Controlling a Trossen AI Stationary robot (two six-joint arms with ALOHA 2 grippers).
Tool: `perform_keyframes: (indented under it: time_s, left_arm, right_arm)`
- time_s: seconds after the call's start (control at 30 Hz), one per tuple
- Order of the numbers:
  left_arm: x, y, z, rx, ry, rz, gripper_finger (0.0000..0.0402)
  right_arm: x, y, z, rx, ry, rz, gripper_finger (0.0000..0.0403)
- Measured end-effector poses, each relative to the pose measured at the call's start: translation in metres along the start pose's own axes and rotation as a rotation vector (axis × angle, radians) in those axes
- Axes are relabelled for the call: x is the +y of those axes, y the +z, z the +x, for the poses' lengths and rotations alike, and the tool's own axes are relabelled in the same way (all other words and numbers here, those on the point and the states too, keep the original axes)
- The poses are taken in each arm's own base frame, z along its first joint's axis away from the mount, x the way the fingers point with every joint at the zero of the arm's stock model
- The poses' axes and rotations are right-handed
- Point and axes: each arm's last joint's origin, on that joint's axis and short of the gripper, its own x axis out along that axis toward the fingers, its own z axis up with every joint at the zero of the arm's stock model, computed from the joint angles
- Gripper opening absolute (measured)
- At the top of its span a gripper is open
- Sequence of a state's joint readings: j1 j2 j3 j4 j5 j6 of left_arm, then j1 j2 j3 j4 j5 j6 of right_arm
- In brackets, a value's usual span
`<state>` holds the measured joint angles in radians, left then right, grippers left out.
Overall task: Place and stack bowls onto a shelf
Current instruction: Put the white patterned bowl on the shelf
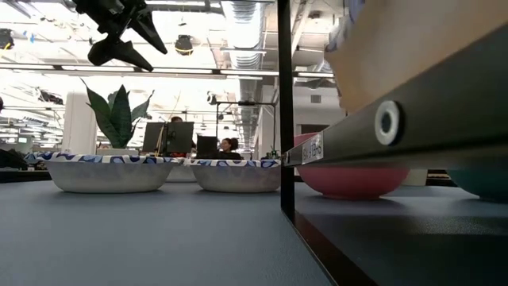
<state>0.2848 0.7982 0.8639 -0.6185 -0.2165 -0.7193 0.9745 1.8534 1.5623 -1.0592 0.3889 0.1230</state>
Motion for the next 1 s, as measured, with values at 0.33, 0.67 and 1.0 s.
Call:
perform_keyframes:
  time_s: [0.33,0.67,1.0]
  left_arm:
    - [0.0000,-0.0001,0.0001,0.000,0.000,-0.003,0.0228]
    - [-0.0001,0.0000,0.0000,0.000,-0.001,0.001,0.0228]
    - [-0.0001,0.0000,0.0000,0.000,-0.002,0.003,0.0228]
  right_arm:
    - [-0.0002,0.0005,-0.0002,-0.005,0.006,0.004,0.0056]
    - [0.0020,0.0056,-0.0007,-0.053,0.054,0.023,0.0057]
    - [0.0024,0.0056,-0.0005,-0.045,0.092,0.083,0.0057]
